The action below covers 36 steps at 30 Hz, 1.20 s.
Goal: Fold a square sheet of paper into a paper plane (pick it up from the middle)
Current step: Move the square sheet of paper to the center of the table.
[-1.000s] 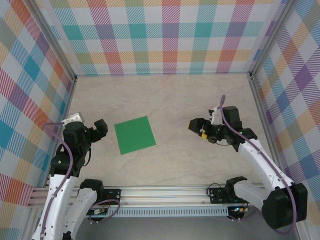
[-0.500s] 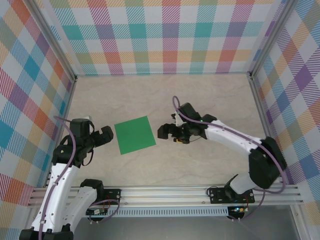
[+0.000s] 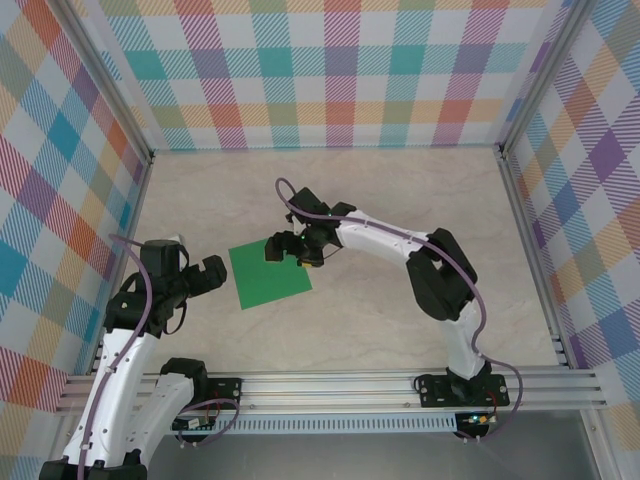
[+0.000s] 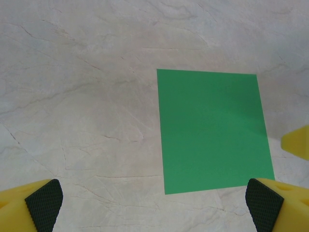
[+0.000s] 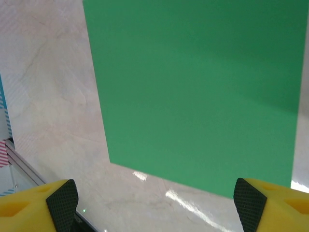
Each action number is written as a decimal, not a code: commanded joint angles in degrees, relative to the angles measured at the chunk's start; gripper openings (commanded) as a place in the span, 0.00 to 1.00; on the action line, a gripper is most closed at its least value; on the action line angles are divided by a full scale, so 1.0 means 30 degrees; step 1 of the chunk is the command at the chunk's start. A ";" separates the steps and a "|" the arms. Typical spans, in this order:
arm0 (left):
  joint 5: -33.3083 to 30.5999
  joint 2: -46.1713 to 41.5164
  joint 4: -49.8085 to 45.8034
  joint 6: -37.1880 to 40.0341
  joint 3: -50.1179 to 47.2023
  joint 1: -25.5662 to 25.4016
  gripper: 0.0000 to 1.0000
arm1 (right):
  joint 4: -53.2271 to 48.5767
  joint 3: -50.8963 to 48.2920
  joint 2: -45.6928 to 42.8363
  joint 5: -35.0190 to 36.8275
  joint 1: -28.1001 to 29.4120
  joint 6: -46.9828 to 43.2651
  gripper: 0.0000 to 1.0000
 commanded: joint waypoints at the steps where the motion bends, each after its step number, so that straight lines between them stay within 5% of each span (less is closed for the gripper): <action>1: -0.0025 -0.0072 0.0289 0.0301 -0.0359 0.0263 1.00 | -0.1203 0.1986 0.1665 -0.0560 -0.0014 0.0118 0.86; 10: -0.0078 -0.0051 0.0537 0.0404 -0.0696 0.0287 1.00 | -0.3410 0.8355 0.6804 -0.1088 -0.0207 -0.0322 0.87; 18: -0.0161 0.0075 0.0671 0.0397 -0.0880 0.0276 1.00 | -0.3952 1.0021 0.9098 -0.1524 -0.0658 -0.0266 0.87; 23: 0.0245 0.0104 0.0689 0.0419 -0.0864 0.0272 1.00 | -0.4659 0.7469 0.7722 -0.0028 -0.0922 -0.1437 0.86; 36: 0.2073 0.0770 0.0962 0.0731 -0.0858 0.0287 1.00 | -0.0521 -0.5758 -0.0581 0.0670 -0.3890 -0.2518 0.86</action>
